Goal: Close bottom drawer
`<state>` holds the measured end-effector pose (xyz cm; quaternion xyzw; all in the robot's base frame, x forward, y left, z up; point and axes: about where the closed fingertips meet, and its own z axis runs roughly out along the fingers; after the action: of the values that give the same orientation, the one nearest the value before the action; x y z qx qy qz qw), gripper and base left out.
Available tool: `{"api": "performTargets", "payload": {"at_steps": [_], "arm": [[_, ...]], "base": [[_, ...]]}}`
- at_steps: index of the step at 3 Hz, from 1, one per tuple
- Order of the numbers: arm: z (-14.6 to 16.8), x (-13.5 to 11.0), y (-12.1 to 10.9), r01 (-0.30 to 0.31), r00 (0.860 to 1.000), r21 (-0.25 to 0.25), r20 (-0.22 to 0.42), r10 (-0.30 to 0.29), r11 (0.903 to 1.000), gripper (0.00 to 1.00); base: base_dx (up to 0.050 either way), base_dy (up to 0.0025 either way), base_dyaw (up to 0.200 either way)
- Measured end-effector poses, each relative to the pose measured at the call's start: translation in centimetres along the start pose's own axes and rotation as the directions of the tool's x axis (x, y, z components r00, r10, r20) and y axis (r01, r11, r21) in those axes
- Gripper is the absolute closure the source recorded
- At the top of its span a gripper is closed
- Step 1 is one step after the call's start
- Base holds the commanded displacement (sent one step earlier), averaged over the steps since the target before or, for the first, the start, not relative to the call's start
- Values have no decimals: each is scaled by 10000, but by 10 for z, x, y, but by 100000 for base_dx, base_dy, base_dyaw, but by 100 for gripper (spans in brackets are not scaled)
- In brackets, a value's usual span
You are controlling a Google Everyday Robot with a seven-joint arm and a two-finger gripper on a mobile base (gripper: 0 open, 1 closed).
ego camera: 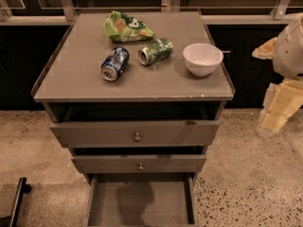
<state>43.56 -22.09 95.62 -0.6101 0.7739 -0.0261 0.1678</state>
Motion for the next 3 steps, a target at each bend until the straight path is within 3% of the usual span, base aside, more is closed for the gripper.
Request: {"api": "performTargets", "payload": {"at_steps": [1, 2, 3], "arm": [[49, 33, 9, 68, 9971, -255, 764, -48, 9997, 0], [117, 81, 9, -250, 9794, -379, 1992, 321, 9990, 0], [179, 130, -1, -962, 9470, -654, 3014, 1116, 9932, 0]], "base": [[0, 0, 0], [0, 0, 0], [0, 0, 0]]}}
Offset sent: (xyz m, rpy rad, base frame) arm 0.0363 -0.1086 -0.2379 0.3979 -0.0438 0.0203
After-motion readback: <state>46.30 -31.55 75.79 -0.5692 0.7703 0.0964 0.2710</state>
